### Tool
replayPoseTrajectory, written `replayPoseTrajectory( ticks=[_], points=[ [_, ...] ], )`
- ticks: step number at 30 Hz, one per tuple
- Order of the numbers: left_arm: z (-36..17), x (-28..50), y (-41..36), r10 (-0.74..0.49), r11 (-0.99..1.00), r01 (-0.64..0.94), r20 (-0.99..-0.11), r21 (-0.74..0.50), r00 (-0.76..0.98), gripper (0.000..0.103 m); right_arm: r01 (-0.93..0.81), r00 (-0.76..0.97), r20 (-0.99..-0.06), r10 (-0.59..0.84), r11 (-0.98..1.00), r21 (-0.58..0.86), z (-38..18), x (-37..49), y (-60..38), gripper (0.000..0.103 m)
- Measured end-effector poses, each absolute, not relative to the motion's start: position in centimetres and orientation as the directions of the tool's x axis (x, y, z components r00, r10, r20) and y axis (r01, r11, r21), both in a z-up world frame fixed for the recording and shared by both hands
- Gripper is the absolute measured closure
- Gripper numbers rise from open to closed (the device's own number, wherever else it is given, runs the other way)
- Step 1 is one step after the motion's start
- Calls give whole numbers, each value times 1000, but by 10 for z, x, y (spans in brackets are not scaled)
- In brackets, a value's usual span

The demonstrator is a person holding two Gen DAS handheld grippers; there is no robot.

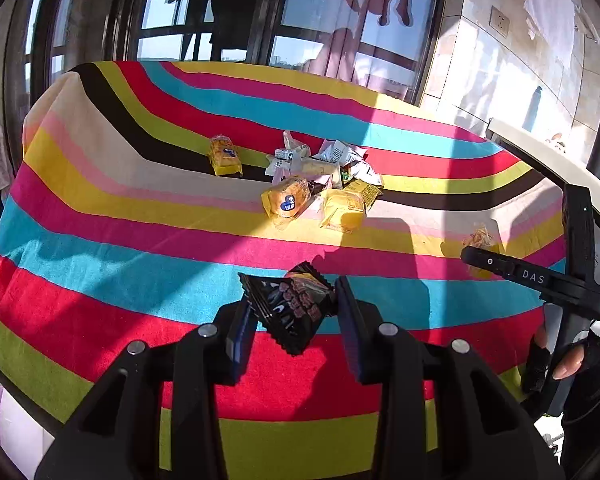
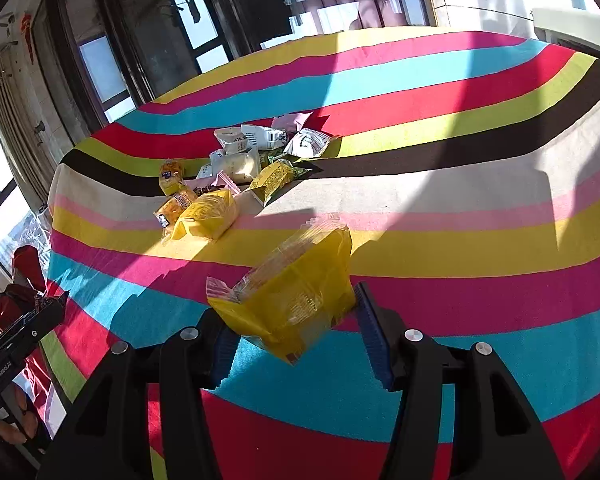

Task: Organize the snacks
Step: 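Carry both packets to the white box and open both tools to drop them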

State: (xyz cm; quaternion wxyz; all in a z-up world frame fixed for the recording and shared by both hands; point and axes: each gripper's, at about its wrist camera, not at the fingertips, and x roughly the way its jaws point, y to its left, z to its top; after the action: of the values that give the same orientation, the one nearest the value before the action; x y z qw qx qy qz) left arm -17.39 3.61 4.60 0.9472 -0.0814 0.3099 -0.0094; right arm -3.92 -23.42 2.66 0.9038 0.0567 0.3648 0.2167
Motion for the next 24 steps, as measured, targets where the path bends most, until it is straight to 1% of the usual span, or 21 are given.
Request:
replayPoseTrajectory(
  ticks=[3,6,14,19,24],
  points=[
    [47,-199,49,0,991,-76,-575,-109,818,65,-399,607,-626,490,869,293,31,-51,-218,50],
    [49,-225,65,67,989,-129,-558,-74,827,65,-473,585,-622,520,842,259,37,-68,-188,50],
    [41,-280,114,170,961,-260,-537,-96,826,65,-676,484,-613,625,711,192,57,-125,-99,50],
    [27,-304,137,235,935,-342,-558,-95,796,65,-777,406,-625,667,612,147,62,-161,-51,49],
    [4,-330,165,283,891,-435,-594,-126,753,65,-877,298,-667,683,472,91,51,-205,-1,49]
  ],
)
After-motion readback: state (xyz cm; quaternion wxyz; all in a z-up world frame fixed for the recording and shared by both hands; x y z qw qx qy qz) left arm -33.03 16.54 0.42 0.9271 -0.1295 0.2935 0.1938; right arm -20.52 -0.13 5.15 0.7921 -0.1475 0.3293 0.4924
